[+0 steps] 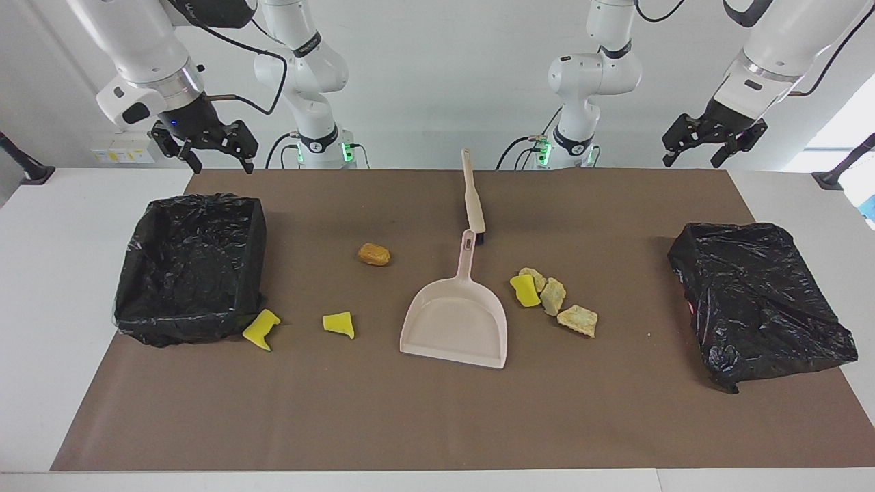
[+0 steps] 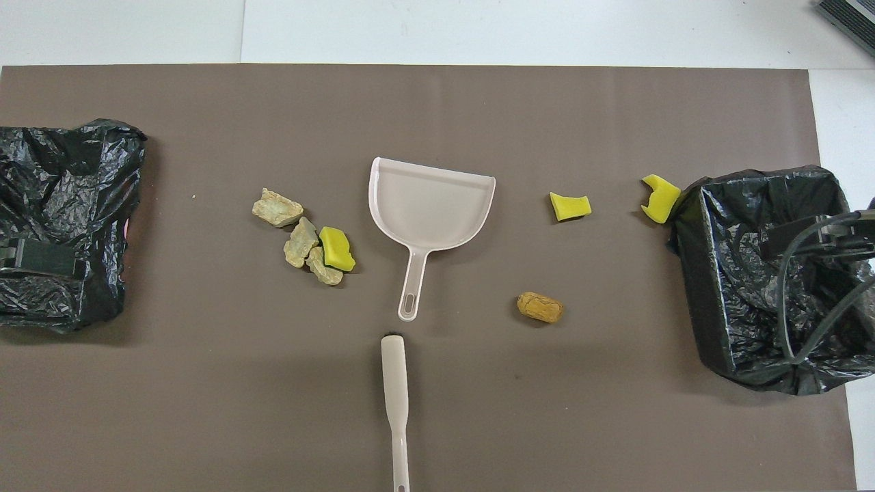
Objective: Sweep and dump trash in bin
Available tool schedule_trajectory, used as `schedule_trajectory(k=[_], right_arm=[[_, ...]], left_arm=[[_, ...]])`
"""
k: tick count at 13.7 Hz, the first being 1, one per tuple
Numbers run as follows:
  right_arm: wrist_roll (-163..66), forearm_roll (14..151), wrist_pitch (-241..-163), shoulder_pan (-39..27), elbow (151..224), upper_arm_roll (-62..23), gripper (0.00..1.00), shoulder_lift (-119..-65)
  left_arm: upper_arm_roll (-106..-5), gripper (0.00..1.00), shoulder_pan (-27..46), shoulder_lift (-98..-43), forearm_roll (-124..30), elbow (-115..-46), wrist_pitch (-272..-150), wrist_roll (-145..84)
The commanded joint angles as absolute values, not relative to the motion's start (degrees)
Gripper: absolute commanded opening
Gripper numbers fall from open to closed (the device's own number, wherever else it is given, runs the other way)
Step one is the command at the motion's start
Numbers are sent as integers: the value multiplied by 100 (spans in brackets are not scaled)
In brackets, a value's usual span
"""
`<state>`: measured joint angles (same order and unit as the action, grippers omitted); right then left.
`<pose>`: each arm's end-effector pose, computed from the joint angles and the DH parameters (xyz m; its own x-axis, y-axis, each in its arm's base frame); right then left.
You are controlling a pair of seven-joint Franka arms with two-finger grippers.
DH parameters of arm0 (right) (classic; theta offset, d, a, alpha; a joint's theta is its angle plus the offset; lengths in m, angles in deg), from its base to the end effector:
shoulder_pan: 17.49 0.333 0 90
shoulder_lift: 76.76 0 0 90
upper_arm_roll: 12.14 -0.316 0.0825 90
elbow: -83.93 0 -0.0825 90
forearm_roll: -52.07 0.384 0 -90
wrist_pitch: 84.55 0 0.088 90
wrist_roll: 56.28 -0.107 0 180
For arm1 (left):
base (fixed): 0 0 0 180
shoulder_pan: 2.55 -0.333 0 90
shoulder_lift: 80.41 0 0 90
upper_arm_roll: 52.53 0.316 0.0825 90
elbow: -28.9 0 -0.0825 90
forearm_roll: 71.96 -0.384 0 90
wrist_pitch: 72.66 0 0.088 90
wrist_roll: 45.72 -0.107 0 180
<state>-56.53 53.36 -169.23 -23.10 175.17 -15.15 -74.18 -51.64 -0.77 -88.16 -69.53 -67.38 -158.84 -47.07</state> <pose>0.5301 -0.0208 0.6310 0.9964 -0.0477 -0.0695 -0.0492 -0.9986 -0.0198 0.5043 -0.0120 0.6391 0.9983 -0.0421 -0.0399 -0.0403 -0.9982 0.0454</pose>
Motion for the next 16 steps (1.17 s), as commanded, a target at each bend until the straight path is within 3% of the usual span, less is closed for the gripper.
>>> schedule_trajectory(k=[1, 16], right_arm=[[-5707, 5313, -16875, -2338, 17595, -1513, 100, -7307], [-5698, 5330, -17051, -2347, 17551, -1513, 100, -7351]], left_arm=[[-5174, 100, -123, -8911, -6985, -6787, -15809, -4801], [-5121, 100, -132, -8955, -6950, -6928, -16054, -4740]])
